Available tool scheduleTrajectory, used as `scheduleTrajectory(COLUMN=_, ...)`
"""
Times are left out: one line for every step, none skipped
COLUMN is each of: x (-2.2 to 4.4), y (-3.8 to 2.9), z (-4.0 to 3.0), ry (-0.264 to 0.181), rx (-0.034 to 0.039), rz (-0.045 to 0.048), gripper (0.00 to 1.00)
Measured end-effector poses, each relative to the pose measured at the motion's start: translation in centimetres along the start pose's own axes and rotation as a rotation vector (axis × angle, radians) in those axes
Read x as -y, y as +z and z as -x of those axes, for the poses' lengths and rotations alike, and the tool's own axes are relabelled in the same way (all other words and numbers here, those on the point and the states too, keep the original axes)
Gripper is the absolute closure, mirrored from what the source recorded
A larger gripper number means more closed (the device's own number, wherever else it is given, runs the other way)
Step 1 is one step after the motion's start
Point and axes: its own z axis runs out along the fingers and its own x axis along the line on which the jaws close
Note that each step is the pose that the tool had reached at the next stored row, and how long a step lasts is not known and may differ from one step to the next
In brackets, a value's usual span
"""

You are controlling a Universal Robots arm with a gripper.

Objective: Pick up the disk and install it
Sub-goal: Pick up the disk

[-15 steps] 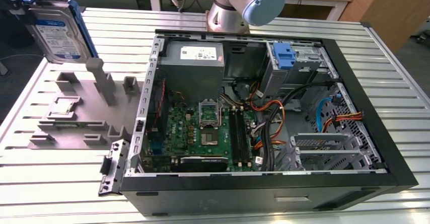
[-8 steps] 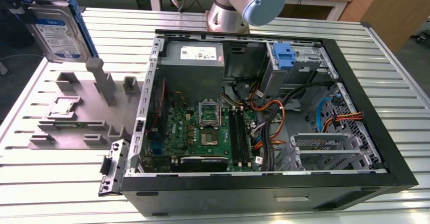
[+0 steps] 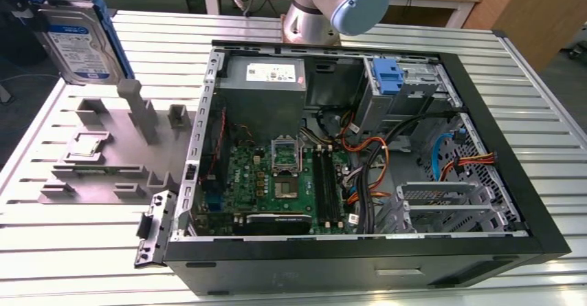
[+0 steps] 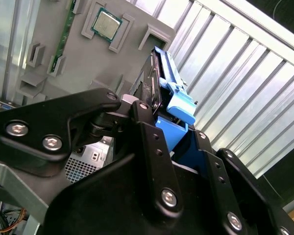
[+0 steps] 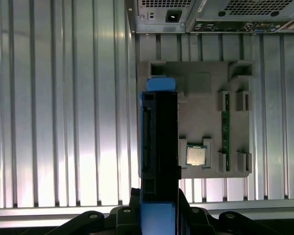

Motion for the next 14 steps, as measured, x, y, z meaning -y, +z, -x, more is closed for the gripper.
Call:
scheduleTrajectory(x=0.0, y=-0.03, z=0.0, ry=0.0, rx=0.0, rz=0.0, gripper=0.63)
scheduleTrajectory(x=0.0, y=-0.07, z=0.0, ry=0.0, rx=0.0, rz=0.0, gripper=0.63)
scheduleTrajectory(x=0.0, y=-0.12, z=0.0, ry=0.0, rx=-0.0001, rz=-0.0001, gripper=0.63)
scheduleTrajectory(x=0.0, y=-0.15, z=0.0, ry=0.0, rx=-0.0002, rz=0.0, gripper=0.63)
scheduleTrajectory(x=0.0, y=-0.18, z=0.0, ry=0.0, rx=-0.0004, rz=0.0001, gripper=0.63)
scheduleTrajectory(x=0.0, y=-0.22, z=0.0, ry=0.0, rx=-0.0005, rz=0.0, gripper=0.63)
scheduleTrajectory(x=0.0, y=-0.23, z=0.0, ry=0.0, rx=-0.0007, rz=0.0001, gripper=0.63)
scheduleTrajectory(x=0.0, y=-0.25, z=0.0, ry=0.0, rx=-0.0008, rz=0.0, gripper=0.63)
scheduleTrajectory(x=0.0, y=-0.26, z=0.0, ry=0.0, rx=-0.0008, rz=0.0, gripper=0.63)
scheduleTrajectory(x=0.0, y=-0.26, z=0.0, ry=0.0, rx=-0.0008, rz=0.0, gripper=0.63)
scheduleTrajectory(x=0.0, y=-0.26, z=0.0, ry=0.0, rx=-0.0008, rz=0.0, gripper=0.63)
scheduleTrajectory(x=0.0, y=-0.26, z=0.0, ry=0.0, rx=-0.0008, rz=0.0, gripper=0.63)
scheduleTrajectory(x=-0.01, y=-0.26, z=0.0, ry=0.0, rx=-0.0008, rz=0.0001, gripper=0.63)
scheduleTrajectory(x=0.0, y=-0.26, z=0.0, ry=0.0, rx=-0.0008, rz=0.0, gripper=0.63)
